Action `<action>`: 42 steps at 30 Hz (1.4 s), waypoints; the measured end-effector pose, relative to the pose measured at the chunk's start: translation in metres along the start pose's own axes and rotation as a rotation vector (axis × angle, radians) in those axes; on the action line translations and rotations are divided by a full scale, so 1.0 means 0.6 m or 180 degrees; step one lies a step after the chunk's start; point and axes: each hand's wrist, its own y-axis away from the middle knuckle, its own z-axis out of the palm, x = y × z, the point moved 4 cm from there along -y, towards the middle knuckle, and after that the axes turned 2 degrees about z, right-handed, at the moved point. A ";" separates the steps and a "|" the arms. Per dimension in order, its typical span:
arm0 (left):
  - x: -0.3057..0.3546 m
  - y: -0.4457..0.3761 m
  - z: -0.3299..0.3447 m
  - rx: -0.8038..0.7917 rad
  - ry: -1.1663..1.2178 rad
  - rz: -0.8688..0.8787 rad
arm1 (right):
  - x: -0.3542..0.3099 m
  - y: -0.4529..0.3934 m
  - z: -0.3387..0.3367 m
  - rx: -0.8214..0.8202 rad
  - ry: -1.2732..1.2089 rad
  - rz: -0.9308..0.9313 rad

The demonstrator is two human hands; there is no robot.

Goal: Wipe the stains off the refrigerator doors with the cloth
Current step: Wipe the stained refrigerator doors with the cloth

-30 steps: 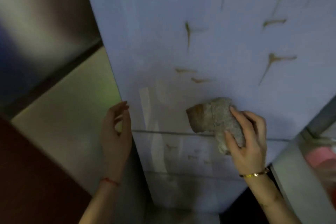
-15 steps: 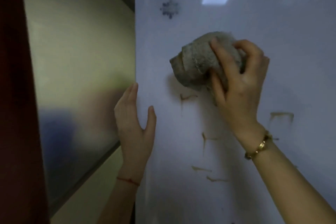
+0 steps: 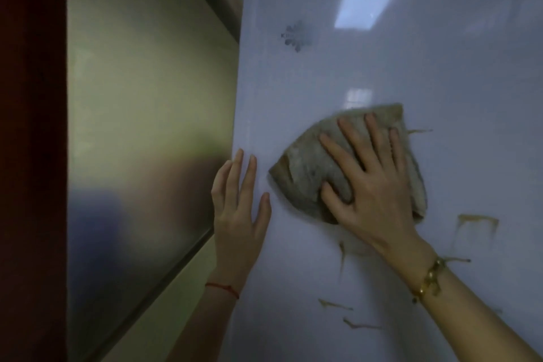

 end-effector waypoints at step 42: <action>0.018 0.021 0.018 0.0277 0.0051 -0.0011 | 0.113 -0.026 -0.038 0.0415 0.0315 0.0706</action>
